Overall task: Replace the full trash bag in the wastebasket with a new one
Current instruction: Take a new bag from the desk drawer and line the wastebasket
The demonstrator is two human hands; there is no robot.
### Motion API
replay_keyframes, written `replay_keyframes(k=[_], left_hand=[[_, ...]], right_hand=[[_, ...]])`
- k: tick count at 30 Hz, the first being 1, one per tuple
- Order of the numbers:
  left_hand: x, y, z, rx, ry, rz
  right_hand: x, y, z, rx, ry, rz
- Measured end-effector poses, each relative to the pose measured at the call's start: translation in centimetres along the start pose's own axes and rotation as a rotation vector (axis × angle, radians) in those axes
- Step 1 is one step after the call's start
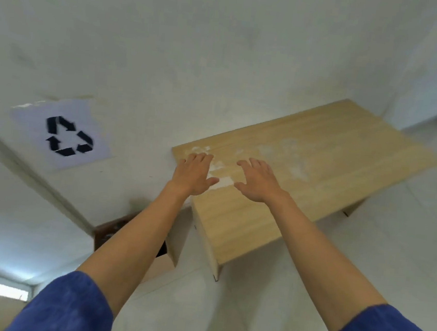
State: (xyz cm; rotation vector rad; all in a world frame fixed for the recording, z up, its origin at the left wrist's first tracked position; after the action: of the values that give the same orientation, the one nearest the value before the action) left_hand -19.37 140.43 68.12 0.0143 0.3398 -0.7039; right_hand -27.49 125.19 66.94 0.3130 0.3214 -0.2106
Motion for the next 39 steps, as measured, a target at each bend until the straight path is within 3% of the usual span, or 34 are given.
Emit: replay_keyframes(k=[11,20,31,39], left_hand=[[12.3,-32.1,-2.5,0.004,0.081,-0.218],[22.8,-51.0,-3.0,0.024,0.152,-0.341],[39.7,-66.1,-6.6,-0.016,0.227,-0.334],[47.9,-69.9,-16.5,-0.072,0.344,-0.105]], right_hand=[[-9.0,-33.3,4.3,0.030,0.016,-0.275],[-12.1,-52.7,9.0,0.127,-0.043,-0.382],[-6.6,-71.0,12.2,0.157,-0.018,-0.355],[-1.3,-81.6,9.3,0.253,0.079,-0.253]])
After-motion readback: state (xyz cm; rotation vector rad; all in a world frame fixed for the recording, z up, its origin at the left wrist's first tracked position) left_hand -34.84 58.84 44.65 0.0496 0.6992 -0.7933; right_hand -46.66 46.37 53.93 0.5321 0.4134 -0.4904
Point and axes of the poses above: each hand's wrist, its own x-axis towards the middle knuckle, its own z-axis out of the back of the hand, y = z × x, the point moved 7 cm from there along x, towards the middle knuckle, and after that the axes turned 13 degrees about y, right-handed, at the moved point
